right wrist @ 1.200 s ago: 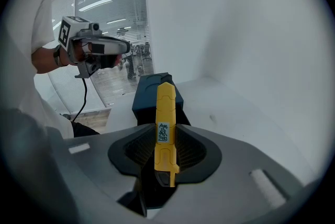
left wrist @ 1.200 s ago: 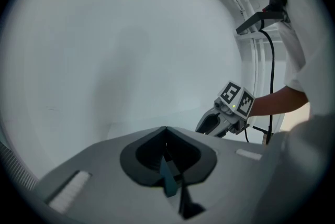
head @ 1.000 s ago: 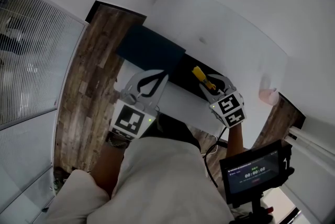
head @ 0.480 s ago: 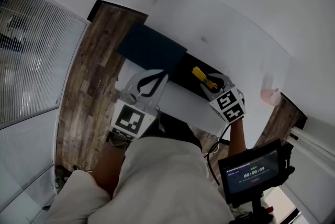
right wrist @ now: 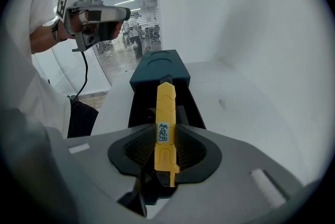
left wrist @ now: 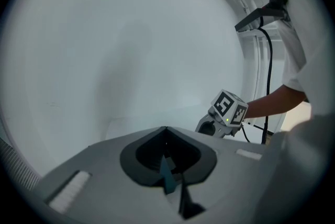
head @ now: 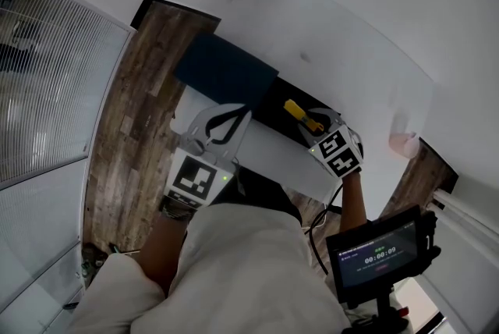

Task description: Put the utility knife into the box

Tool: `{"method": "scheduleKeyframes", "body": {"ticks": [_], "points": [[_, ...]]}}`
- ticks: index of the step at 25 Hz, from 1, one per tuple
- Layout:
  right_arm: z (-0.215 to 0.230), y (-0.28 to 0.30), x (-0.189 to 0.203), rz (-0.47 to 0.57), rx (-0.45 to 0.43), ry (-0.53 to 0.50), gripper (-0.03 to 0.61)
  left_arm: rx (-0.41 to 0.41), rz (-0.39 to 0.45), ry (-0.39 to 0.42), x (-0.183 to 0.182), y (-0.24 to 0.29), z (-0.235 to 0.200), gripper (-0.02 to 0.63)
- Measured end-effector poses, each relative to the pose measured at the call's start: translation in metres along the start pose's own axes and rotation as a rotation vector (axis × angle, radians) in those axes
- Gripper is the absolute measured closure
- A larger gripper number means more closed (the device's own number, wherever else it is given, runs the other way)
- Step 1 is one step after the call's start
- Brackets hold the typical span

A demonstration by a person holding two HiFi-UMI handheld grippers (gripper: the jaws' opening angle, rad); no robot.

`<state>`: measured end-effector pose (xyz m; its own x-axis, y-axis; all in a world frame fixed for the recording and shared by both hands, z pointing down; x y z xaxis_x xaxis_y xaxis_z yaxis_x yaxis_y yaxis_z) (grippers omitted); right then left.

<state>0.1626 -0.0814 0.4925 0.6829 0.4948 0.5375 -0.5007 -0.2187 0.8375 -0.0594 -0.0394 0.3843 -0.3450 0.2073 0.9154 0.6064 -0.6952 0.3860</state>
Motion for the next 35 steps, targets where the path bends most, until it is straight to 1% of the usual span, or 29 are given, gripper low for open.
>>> {"method": "scheduleKeyframes", "body": {"ticks": [9, 22, 35], "points": [[-0.003, 0.011, 0.003, -0.050, -0.009, -0.037, 0.462, 0.009, -0.009, -0.008, 0.001, 0.000, 0.006, 0.615], [-0.004, 0.014, 0.001, -0.104, -0.010, -0.029, 0.462, -0.004, -0.024, -0.025, 0.003, -0.004, 0.003, 0.615], [-0.006, 0.016, -0.006, -0.175, 0.014, -0.097, 0.462, 0.009, -0.029, -0.035, 0.006, -0.002, 0.004, 0.615]]}}
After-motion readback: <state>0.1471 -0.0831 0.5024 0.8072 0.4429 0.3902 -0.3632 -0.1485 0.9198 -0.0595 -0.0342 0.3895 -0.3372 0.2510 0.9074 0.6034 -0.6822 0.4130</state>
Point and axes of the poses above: the fingertips, and each gripper's own axes: y forward along the fingers, z to its right, x out of its underside, the point moved 9 cm from there along -y, backward along the fingers, and after that the axes turned 7 degrees about y, right-handed, at the moved point
